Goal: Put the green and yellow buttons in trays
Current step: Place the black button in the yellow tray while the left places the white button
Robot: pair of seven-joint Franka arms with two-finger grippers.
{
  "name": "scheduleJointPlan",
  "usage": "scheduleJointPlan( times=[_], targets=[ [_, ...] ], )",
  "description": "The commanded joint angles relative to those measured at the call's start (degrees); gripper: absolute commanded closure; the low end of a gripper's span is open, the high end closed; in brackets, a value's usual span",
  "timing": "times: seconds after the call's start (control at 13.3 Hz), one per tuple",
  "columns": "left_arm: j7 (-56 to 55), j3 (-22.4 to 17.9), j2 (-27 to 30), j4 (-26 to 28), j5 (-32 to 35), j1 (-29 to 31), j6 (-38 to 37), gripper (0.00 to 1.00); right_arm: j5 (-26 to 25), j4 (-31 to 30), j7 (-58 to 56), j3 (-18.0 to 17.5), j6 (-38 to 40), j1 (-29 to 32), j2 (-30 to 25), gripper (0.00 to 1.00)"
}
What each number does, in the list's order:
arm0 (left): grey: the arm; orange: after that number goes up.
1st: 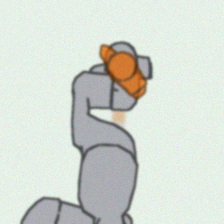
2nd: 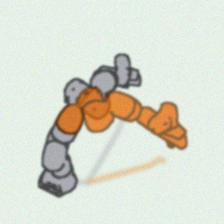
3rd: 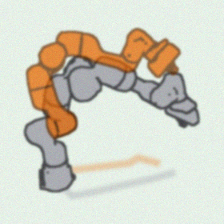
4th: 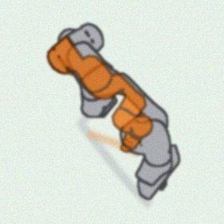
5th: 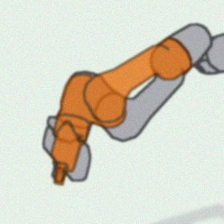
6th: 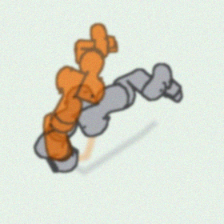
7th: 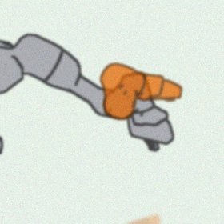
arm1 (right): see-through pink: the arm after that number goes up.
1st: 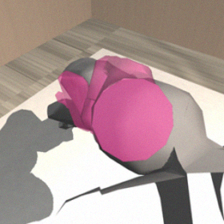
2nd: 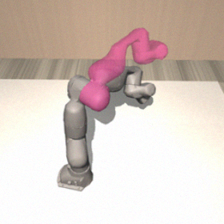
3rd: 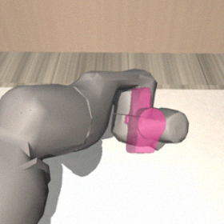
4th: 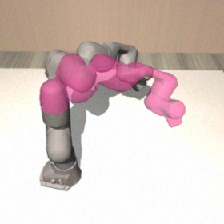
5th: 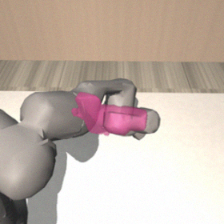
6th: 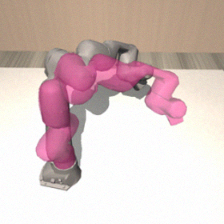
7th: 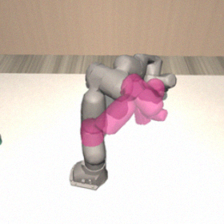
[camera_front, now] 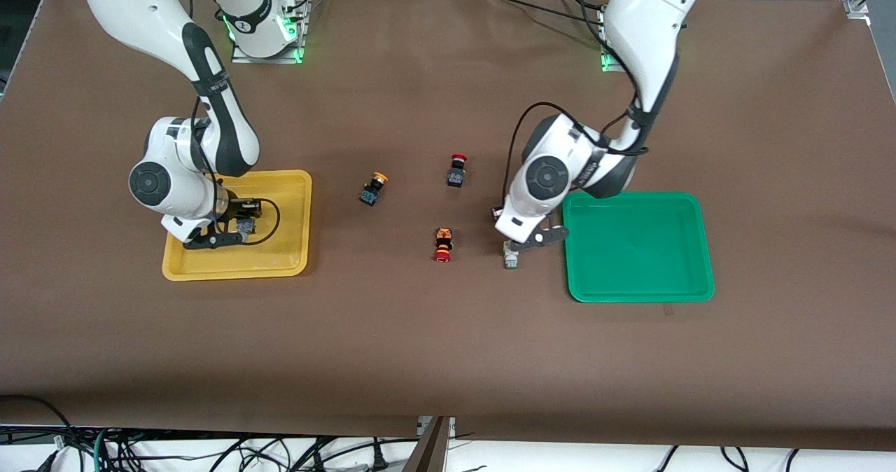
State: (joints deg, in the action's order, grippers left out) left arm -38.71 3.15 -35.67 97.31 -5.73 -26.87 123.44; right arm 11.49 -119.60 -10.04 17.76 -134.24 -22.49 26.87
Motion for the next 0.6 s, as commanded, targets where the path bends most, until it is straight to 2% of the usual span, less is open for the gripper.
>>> scheduleJointPlan(
  times=[0.0, 0.15, 0.38, 0.45, 0.53],
  targets=[
    [19.3, 0.5, 5.4, 1.1, -1.4, 9.4, -7.8, 1.00, 1.1, 8.6, 5.3, -0.1, 16.3, -0.7, -4.2, 0.05],
    [32.8, 0.5, 5.9, 2.1, -1.0, 15.3, -9.9, 1.00, 1.3, 14.0, 13.0, -1.5, 22.1, -2.3, -3.8, 0.04],
    [41.6, 0.2, 5.3, 4.0, -0.8, 19.1, -9.0, 1.00, 6.1, 14.1, 29.1, -4.2, 20.1, -7.7, -2.6, 0.04],
    [41.6, 0.1, 4.7, 3.9, -0.8, 19.5, -8.9, 0.70, 6.7, 13.8, 33.0, -4.2, 18.9, -10.1, -2.3, 0.04],
    [40.7, 0.2, 4.3, 3.6, -0.9, 19.5, -8.9, 0.14, 7.1, 13.7, 36.8, -4.3, 17.9, -11.5, -1.4, 0.04]
  ],
)
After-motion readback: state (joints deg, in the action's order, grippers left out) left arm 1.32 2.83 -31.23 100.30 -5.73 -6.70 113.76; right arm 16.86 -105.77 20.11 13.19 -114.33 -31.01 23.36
